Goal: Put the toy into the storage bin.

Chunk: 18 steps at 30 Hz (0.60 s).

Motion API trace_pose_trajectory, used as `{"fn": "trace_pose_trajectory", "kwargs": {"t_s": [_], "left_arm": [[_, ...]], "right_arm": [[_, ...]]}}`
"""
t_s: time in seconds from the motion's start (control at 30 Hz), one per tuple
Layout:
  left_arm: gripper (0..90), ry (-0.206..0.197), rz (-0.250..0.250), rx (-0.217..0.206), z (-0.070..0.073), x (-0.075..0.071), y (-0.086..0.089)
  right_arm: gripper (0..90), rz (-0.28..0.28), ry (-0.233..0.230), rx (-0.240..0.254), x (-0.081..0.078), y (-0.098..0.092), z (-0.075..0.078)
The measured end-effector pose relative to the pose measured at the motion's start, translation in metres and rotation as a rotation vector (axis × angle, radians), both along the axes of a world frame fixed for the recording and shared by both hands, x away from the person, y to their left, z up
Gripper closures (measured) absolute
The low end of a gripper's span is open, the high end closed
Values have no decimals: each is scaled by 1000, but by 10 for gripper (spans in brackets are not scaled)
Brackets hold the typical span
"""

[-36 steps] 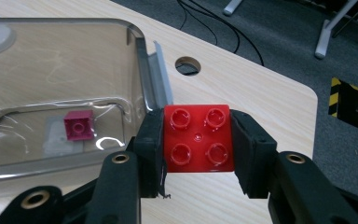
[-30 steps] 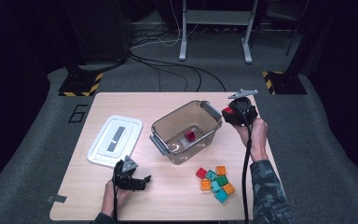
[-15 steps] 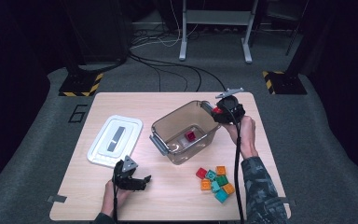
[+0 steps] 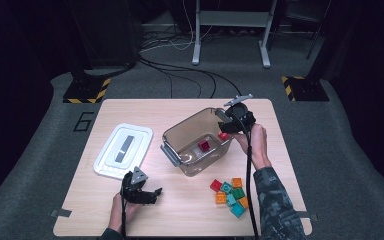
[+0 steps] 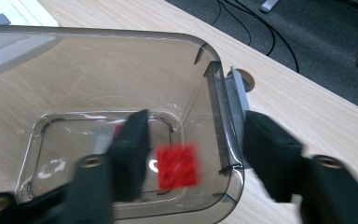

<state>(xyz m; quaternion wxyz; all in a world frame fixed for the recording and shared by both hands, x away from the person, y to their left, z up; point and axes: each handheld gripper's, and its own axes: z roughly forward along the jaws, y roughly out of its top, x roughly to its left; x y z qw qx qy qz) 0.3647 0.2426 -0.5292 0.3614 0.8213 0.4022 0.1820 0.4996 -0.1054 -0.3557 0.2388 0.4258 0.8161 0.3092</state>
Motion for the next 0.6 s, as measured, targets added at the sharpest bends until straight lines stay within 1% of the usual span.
{"fn": "trace_pose_trajectory", "kwargs": {"t_s": [0.07, 0.1, 0.17, 0.2, 0.23, 0.3, 0.37, 0.47, 0.6], "left_arm": [[127, 3, -4, 7, 1, 0, 0], [127, 0, -3, 4, 0, 0, 0], [127, 1, -3, 5, 0, 0, 0], [127, 1, -3, 5, 0, 0, 0], [127, 3, -4, 7, 0, 0, 0], [127, 6, -5, 9, 1, 0, 0], [127, 6, -5, 9, 1, 0, 0], [127, 7, -4, 12, 1, 0, 0], [127, 6, -5, 8, 1, 0, 0]], "right_arm": [[289, 4, -4, 4, -1, -1, 1], [249, 0, -3, 7, -3, -2, 2], [192, 4, -11, 19, -5, -5, 3], [165, 0, -18, 22, -7, -6, 4], [138, -7, -15, 24, -9, -8, 5], [127, -14, -24, 29, -12, -12, 7], [85, -21, -25, 37, -15, -17, 8], [48, -26, -24, 48, -22, -23, 8], [26, -26, -30, 59, -32, -32, 7]]}}
